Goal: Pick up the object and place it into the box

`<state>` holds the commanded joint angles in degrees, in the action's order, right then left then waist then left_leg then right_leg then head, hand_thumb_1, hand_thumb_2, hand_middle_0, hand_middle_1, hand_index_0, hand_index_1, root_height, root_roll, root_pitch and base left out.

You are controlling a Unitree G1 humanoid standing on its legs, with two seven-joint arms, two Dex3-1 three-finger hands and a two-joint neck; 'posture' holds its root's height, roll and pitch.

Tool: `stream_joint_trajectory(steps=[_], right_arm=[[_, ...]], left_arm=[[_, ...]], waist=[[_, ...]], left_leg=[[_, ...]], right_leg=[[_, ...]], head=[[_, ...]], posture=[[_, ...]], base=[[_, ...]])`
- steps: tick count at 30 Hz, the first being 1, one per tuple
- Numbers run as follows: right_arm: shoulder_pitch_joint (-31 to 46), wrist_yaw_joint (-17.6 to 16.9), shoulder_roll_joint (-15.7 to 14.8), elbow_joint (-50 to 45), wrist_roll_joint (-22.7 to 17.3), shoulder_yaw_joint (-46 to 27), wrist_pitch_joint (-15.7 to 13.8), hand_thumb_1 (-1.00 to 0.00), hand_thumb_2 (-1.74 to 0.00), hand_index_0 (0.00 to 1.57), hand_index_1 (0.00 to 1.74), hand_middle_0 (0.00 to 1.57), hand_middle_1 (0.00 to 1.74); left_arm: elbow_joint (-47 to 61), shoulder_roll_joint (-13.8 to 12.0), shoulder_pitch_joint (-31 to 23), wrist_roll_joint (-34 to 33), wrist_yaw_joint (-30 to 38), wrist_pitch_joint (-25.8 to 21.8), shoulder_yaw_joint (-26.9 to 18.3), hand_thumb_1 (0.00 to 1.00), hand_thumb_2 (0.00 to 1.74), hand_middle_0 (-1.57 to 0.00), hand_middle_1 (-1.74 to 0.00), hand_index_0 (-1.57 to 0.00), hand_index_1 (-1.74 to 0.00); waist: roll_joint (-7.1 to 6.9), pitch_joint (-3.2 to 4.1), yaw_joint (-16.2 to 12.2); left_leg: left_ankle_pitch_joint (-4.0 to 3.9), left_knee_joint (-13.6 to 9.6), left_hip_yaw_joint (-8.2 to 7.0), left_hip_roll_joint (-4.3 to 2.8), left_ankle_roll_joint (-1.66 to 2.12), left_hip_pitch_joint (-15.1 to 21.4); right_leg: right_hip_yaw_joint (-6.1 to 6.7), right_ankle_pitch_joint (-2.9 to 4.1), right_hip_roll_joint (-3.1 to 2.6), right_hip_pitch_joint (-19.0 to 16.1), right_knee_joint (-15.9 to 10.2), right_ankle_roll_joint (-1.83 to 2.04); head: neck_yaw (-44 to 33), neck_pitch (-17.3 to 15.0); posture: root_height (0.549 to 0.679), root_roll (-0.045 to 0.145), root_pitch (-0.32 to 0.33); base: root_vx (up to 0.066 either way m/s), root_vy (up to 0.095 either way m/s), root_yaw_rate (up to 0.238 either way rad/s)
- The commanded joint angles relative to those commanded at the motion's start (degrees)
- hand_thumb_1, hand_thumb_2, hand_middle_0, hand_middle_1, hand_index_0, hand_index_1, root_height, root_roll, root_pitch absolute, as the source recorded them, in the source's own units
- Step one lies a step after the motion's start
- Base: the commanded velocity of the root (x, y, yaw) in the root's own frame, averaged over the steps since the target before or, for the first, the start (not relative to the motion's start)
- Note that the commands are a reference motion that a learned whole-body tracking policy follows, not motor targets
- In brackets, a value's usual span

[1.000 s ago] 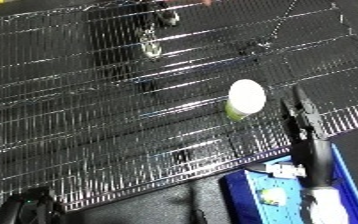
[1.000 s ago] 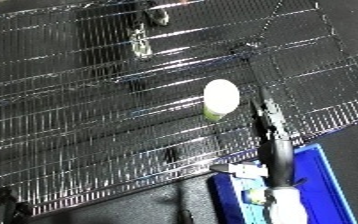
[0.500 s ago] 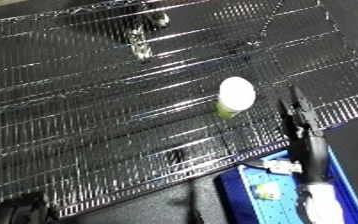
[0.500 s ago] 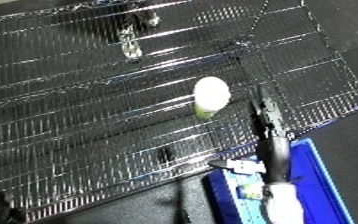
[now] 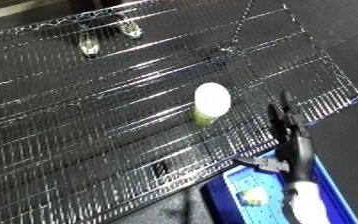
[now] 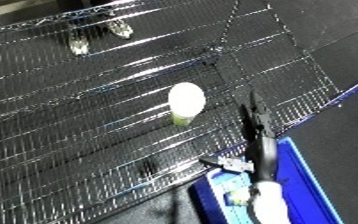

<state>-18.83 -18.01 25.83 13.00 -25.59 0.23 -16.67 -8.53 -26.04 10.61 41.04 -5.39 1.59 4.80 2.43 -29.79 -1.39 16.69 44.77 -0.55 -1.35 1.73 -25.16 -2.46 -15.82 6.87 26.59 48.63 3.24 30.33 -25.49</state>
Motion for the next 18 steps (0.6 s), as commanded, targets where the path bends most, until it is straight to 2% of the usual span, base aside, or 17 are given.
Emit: stream_joint_trajectory(steps=[7, 18], right_arm=[[-3.34, 0.93, 1.43, 2.69, -0.77, 0.95, 0.90, 0.00, 0.00, 0.00, 0.00, 0.00, 0.00], [-10.52, 2.12, 3.01, 6.79, -2.71, 3.02, 1.49, 0.00, 0.00, 0.00, 0.00, 0.00, 0.00]], left_arm=[[0.27, -0.79, 1.43, 0.42, 0.82, 0.13, 0.83, 1.00, 1.74, -1.57, -1.74, -1.57, -1.74], [1.15, -1.34, 4.36, 1.28, 3.12, 0.47, 2.86, 1.00, 1.74, -1.57, -1.74, -1.57, -1.74]], waist=[[0.59, 0.00, 0.12], [1.89, 0.00, 0.81]], left_leg=[[0.33, 1.22, -0.02, 0.15, -0.03, -2.59], [0.42, 2.46, -0.01, 0.73, -0.25, -7.36]], right_leg=[[-0.02, -0.12, 0.08, 2.60, 0.94, -0.34], [-0.16, -0.13, 0.02, 7.79, 2.45, -0.59]], head=[[0.98, 1.57], [0.02, 5.50]], posture=[[0.630, 0.068, -0.009], [0.624, 0.069, 0.048]], base=[[-0.006, -0.019, 0.002], [-0.015, -0.009, 0.020]])
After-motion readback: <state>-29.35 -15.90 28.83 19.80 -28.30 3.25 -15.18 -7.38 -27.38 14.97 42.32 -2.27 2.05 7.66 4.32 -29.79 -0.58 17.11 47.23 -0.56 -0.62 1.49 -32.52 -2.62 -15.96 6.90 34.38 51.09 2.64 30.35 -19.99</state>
